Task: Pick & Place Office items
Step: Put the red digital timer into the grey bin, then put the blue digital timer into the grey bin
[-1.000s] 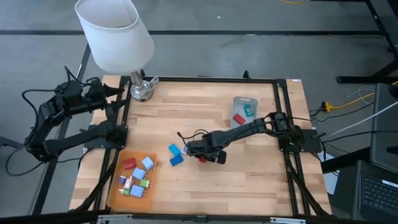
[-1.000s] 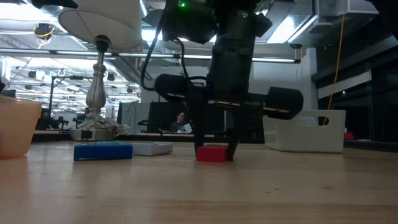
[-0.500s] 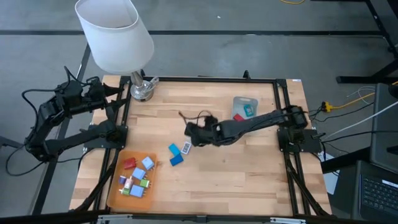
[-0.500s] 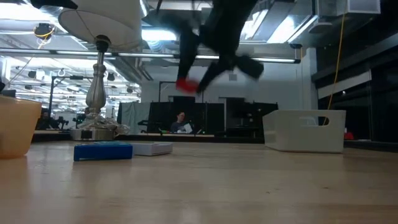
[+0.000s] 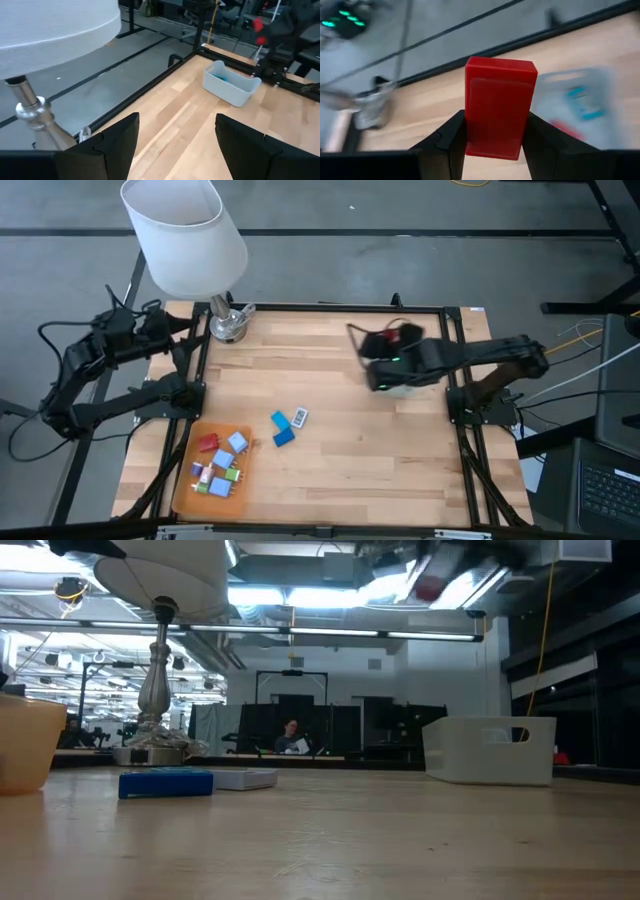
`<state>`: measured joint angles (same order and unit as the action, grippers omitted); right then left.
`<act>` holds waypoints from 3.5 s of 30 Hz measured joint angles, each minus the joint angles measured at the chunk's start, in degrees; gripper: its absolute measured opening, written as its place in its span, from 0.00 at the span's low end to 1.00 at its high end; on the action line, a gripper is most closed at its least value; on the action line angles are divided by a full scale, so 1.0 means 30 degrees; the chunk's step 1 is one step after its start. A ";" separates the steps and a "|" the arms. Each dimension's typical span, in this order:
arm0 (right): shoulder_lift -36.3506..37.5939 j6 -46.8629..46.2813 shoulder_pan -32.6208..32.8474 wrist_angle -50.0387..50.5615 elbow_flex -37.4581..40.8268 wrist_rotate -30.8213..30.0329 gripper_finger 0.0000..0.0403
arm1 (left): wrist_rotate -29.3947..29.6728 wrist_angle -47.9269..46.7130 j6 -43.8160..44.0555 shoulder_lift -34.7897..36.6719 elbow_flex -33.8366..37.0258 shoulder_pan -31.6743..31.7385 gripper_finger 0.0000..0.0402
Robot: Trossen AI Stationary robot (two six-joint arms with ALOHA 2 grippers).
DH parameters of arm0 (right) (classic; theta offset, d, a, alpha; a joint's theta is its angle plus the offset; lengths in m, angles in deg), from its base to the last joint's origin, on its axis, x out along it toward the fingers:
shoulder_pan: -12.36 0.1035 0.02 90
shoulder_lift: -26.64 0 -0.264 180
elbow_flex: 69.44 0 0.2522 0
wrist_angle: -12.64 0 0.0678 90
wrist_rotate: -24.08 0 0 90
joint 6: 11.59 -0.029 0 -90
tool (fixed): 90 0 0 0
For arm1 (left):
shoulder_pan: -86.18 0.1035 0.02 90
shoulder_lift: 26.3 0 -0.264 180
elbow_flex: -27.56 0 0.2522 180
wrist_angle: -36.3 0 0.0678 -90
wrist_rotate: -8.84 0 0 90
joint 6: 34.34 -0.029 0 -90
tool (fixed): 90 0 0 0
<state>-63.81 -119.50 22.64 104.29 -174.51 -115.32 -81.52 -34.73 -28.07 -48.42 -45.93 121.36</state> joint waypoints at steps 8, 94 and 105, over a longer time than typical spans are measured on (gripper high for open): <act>0.3920 0.0319 -0.0807 0.4037 0.2017 0.1122 0.38 | 0.0925 0.0012 0.0087 -0.0819 0.0000 0.0007 0.64; 1.0159 1.6692 -0.5931 -2.6935 1.5606 0.9330 0.47 | -0.1291 0.4826 -1.1727 -2.3338 0.0000 -1.4397 0.64; 1.0591 1.6769 -0.5876 -2.6973 1.5591 0.9344 0.47 | -0.1079 0.5356 -1.2229 -2.5806 0.0095 -1.4877 0.64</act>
<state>-32.04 -69.19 5.02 23.37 -127.74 -87.29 -84.75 -18.66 -64.76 -125.84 -45.64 76.72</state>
